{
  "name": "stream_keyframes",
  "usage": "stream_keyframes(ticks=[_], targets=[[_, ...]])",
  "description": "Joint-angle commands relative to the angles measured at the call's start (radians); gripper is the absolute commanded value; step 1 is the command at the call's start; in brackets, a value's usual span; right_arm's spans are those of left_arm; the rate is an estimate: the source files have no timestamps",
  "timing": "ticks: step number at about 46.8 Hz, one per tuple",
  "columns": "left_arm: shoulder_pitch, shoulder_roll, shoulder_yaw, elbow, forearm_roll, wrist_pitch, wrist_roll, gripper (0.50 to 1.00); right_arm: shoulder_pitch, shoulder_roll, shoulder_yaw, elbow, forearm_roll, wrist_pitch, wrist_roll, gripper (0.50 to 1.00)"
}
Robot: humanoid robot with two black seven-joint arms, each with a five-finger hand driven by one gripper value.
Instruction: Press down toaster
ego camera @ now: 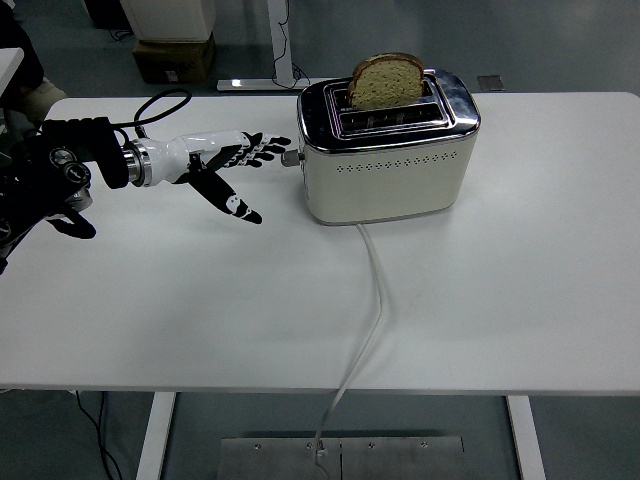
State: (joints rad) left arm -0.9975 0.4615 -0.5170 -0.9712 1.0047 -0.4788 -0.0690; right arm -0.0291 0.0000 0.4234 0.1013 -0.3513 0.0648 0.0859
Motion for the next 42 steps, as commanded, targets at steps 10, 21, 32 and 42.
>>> stream_keyframes(ticks=[10, 21, 32, 42], targets=[[0.000, -0.009, 0.000, 0.000, 0.000, 0.011, 0.000, 1.000, -0.003, 0.000, 0.000, 0.000, 0.000, 0.000, 0.000, 1.000], [0.002, -0.017, 0.002, 0.000, 0.000, 0.013, 0.000, 1.000, -0.005, 0.000, 0.000, 0.000, 0.000, 0.000, 0.000, 0.998], [0.013, -0.018, 0.002, 0.000, 0.000, 0.016, 0.000, 1.000, -0.006, 0.000, 0.000, 0.000, 0.000, 0.000, 0.000, 1.000], [0.014, -0.029, 0.002, 0.003, 0.000, 0.017, 0.000, 1.000, -0.009, 0.000, 0.000, -0.002, 0.000, -0.002, -0.001, 1.000]])
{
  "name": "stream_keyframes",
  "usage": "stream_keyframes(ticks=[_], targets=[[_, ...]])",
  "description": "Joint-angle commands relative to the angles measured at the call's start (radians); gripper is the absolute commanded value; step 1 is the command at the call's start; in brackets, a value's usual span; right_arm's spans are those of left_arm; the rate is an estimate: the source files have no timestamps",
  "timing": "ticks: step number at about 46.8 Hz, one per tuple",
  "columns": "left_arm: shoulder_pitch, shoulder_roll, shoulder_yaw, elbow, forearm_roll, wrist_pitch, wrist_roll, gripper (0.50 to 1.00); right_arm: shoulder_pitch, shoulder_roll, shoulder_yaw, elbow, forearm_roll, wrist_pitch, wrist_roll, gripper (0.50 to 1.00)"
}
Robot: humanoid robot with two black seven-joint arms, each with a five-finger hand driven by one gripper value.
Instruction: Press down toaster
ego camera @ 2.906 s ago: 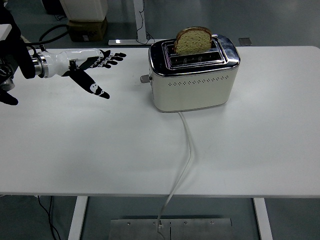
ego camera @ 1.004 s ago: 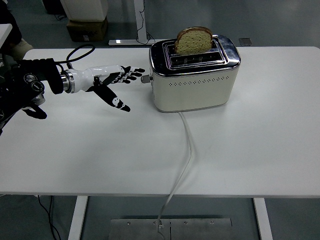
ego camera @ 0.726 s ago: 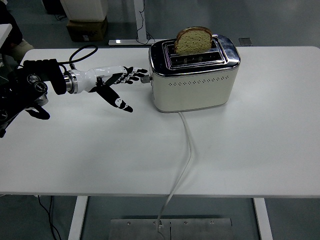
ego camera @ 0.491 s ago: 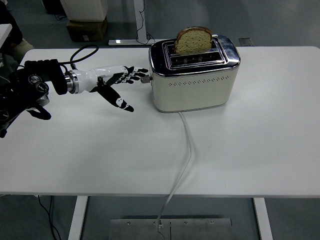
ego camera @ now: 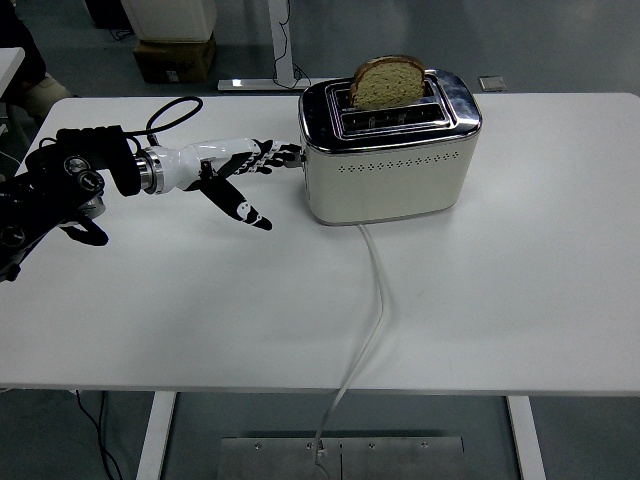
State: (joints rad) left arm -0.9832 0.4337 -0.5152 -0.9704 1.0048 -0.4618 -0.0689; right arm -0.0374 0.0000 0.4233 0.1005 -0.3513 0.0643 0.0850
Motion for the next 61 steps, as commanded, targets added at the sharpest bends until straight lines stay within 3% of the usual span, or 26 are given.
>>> stream_keyframes(ticks=[1, 61], targets=[[0.000, -0.003, 0.000, 0.005, 0.000, 0.000, 0.000, 1.000, -0.001, 0.000, 0.000, -0.001, 0.000, -0.001, -0.001, 0.998], [0.032, -0.044, 0.000, 0.053, -0.002, 0.025, -0.002, 1.000, -0.021, 0.000, 0.000, -0.004, 0.000, -0.004, -0.001, 1.000]])
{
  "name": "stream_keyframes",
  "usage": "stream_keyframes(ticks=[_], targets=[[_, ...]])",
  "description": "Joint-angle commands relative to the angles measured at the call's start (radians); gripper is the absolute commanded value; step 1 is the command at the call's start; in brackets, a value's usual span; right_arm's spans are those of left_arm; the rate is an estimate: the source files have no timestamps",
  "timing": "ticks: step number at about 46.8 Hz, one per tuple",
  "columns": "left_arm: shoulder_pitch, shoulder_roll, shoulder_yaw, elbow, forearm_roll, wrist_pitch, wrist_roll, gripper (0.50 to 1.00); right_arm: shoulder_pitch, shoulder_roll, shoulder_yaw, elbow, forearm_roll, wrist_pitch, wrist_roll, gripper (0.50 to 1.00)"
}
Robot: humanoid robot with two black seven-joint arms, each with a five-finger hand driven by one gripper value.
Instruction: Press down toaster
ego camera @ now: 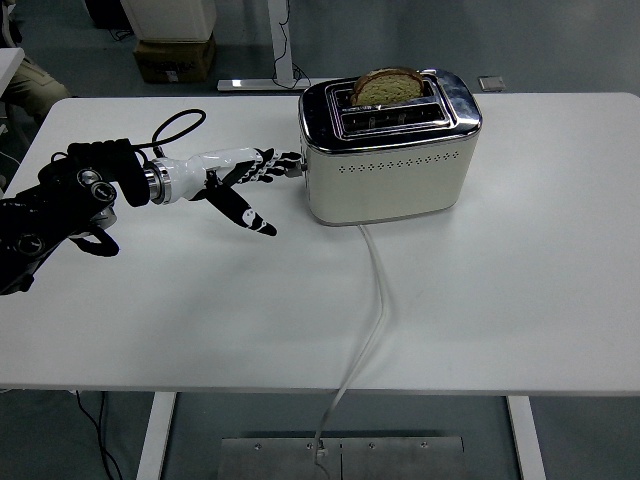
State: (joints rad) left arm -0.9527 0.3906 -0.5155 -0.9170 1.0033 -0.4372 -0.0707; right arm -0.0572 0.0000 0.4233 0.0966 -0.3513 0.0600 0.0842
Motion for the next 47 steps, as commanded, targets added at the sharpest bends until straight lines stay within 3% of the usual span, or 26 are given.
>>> stream_keyframes(ticks=[1, 47], targets=[[0.003, -0.001, 0.000, 0.000, 0.000, 0.000, 0.000, 1.000, -0.001, 0.000, 0.000, 0.000, 0.000, 0.000, 0.000, 0.998], [0.040, -0.041, 0.000, 0.049, -0.005, 0.028, -0.017, 1.000, -0.012, 0.000, 0.000, -0.001, 0.000, -0.002, -0.001, 0.998]])
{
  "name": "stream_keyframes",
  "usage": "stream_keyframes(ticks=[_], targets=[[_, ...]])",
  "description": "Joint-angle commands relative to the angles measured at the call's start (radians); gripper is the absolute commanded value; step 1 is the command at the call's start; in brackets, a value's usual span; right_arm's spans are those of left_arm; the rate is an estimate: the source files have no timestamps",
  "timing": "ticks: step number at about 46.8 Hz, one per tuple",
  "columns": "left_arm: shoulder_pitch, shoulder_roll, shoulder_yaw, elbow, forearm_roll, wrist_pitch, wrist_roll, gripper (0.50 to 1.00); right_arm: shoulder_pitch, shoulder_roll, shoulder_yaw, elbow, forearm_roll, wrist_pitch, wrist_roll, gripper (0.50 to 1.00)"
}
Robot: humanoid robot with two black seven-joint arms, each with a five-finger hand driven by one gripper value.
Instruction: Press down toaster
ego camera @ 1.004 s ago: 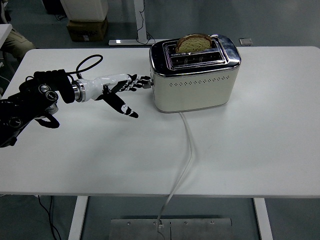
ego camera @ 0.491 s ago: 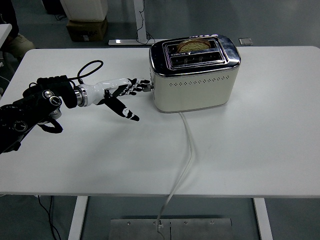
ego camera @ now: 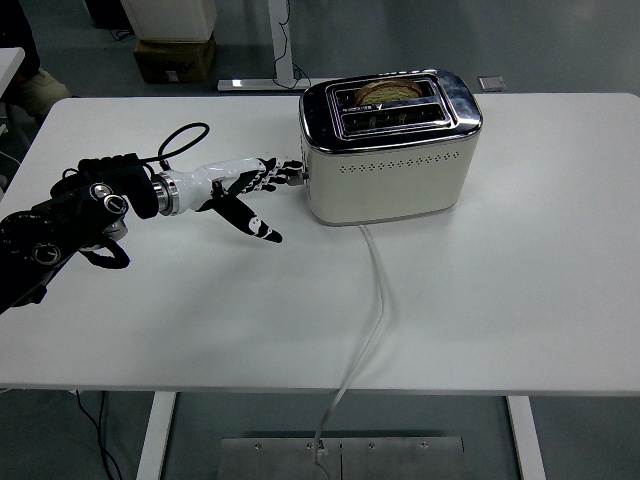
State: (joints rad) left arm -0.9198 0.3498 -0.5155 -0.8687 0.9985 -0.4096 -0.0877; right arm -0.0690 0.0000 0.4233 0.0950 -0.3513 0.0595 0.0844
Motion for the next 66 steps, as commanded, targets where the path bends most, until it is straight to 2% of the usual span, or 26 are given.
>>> stream_keyframes(ticks=[1, 10, 35, 54, 66], targets=[[0.009, 0.000, 0.000, 0.002, 0.000, 0.000, 0.000, 1.000, 0.000, 0.000, 0.000, 0.000, 0.000, 0.000, 0.000, 0.998], [0.012, 0.000, 0.000, 0.002, 0.002, 0.018, 0.000, 1.000, -0.002, 0.000, 0.000, 0.000, 0.000, -0.001, 0.000, 1.000], [0.032, 0.020, -0.001, 0.000, -0.006, 0.018, 0.000, 1.000, 0.000, 0.000, 0.000, 0.000, 0.000, -0.001, 0.000, 1.000], [0.061, 0.112, -0.003, 0.000, -0.029, 0.018, -0.001, 1.000, 0.000, 0.000, 0.000, 0.000, 0.000, -0.001, 0.000, 1.000], [0.035, 0.167, -0.008, 0.000, -0.156, 0.025, -0.001, 1.000, 0.002, 0.000, 0.000, 0.000, 0.000, -0.001, 0.000, 1.000]])
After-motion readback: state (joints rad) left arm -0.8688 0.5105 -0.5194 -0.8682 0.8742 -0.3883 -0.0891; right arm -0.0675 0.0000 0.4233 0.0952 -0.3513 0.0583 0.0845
